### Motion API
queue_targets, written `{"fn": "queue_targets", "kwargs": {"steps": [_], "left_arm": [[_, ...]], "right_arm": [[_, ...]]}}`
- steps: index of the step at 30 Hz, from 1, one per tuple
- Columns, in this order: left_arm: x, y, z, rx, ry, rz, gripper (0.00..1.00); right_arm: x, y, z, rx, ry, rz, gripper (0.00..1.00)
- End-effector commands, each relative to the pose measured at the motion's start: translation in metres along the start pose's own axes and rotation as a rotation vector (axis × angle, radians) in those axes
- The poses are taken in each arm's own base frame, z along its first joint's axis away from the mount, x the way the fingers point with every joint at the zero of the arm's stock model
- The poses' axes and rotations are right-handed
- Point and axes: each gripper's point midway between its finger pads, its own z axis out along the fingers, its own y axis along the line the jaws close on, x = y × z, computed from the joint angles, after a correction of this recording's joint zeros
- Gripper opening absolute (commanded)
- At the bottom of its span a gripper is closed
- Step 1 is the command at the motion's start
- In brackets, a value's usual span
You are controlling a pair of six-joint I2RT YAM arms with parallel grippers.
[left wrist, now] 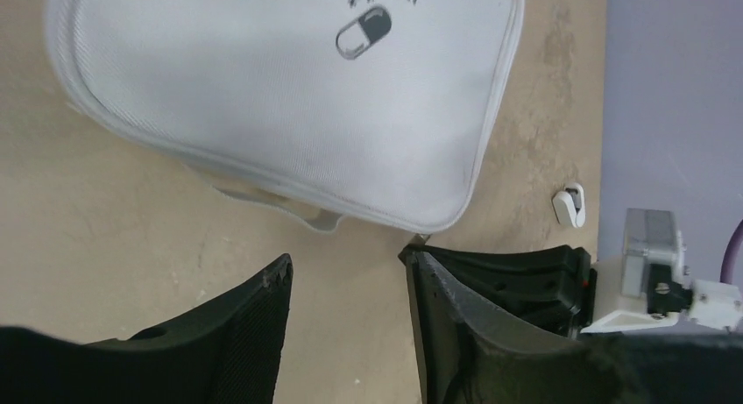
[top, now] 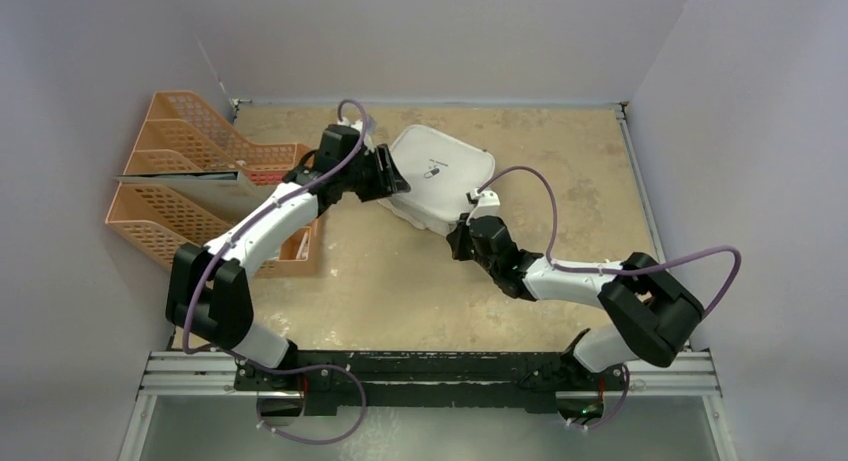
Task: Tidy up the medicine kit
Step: Zip the medicine box at the center of the board.
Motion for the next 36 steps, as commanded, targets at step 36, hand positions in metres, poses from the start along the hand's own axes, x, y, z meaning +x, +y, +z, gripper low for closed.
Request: {"fn": "queue_targets", "kwargs": {"steps": [36], "left_arm": [[0.074,-0.011,0.075,0.132,0.131,-0.238,0.55]], "right_arm": [[0.010,-0.001,0.009,0.038,0.001,0.022,0.00]]}}
